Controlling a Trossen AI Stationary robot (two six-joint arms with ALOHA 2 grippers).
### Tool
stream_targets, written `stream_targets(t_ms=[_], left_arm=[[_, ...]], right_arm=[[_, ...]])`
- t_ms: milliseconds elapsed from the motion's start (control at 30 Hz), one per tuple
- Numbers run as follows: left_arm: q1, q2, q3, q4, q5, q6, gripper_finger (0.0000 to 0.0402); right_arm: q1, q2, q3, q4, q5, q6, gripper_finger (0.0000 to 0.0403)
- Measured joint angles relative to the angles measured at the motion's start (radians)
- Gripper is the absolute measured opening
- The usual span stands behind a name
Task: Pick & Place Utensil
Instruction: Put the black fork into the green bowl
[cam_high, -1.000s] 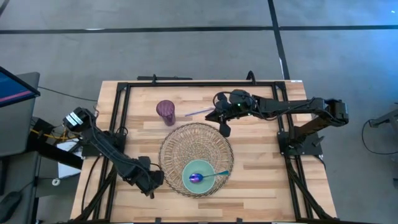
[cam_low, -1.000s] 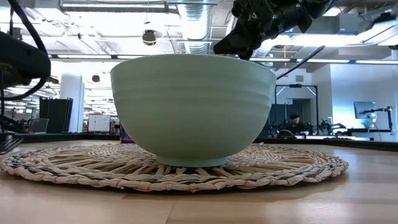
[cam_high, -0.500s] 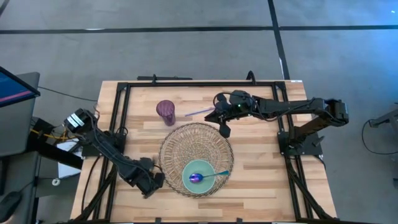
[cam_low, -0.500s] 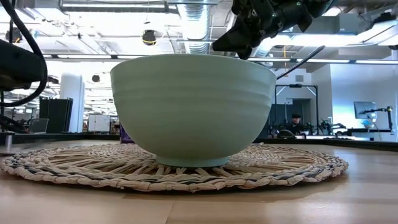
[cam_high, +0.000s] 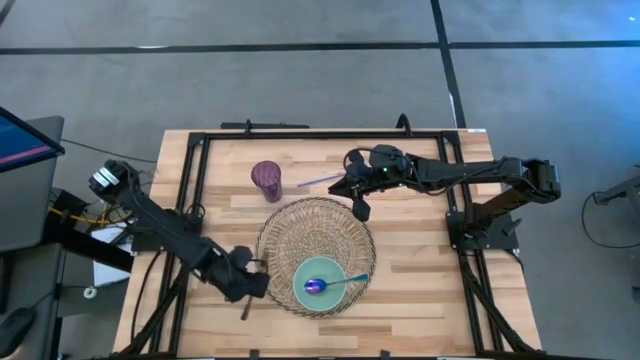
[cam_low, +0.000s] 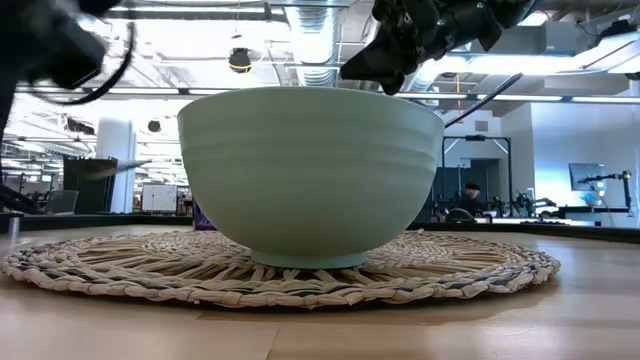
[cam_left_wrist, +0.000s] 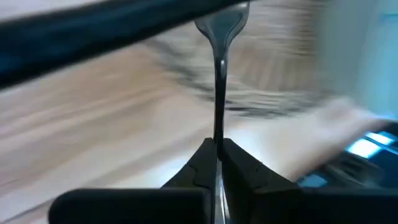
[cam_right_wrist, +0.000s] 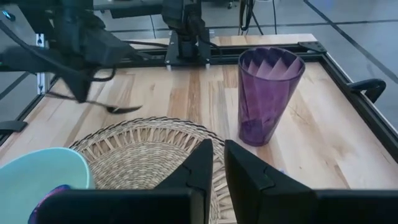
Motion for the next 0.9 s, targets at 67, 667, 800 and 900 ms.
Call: stream_targets(t_ms=[67, 667, 800, 900], left_arm=[[0.034, -0.014, 0.0, 0.103, 0.001, 0.074, 0.001], [0.258, 0.092, 0.002, 0.529, 0.416, 0.269, 0.0013], [0.293, 0.099, 0.002, 0.606, 0.516, 0.217, 0.0014], [0.317, 0.099, 0.002, 0.629, 0.56, 0.202, 0.0013]], right_arm=[[0.0, 0.0, 0.0, 0.002, 0.0, -0.002, 0.0036], [0.096, 0.008, 0.0, -0.046, -0.077, -0.008, 0.0003], [0.144, 0.014, 0.0, -0.041, -0.078, 0.018, 0.0001], [0.181, 0.03, 0.001, -0.004, -0.078, 0.066, 0.0001]])
